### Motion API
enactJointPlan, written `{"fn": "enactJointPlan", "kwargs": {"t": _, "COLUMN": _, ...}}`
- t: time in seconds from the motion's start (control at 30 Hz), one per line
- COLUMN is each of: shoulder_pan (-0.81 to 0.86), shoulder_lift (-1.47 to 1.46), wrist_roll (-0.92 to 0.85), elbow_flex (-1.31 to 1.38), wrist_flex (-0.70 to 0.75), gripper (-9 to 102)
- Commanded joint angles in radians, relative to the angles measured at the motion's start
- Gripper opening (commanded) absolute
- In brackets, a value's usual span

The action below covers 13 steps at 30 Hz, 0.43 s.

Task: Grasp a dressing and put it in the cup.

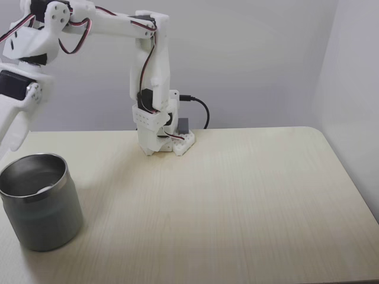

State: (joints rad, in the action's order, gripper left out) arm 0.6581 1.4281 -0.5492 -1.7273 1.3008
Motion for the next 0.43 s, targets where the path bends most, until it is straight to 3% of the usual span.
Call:
{"fn": "enactJointPlan", "kwargs": {"t": 0.0, "shoulder_pan": 0.012, "shoulder_lift": -0.037, "wrist_roll": 0.014, "elbow_flex": -0.008, "wrist_flex": -0.015, "gripper": 25}}
{"fn": "enactJointPlan", "kwargs": {"t": 0.4, "shoulder_pan": 0.029, "shoulder_lift": 0.000, "wrist_roll": 0.020, "elbow_flex": -0.003, "wrist_flex": -0.054, "gripper": 25}}
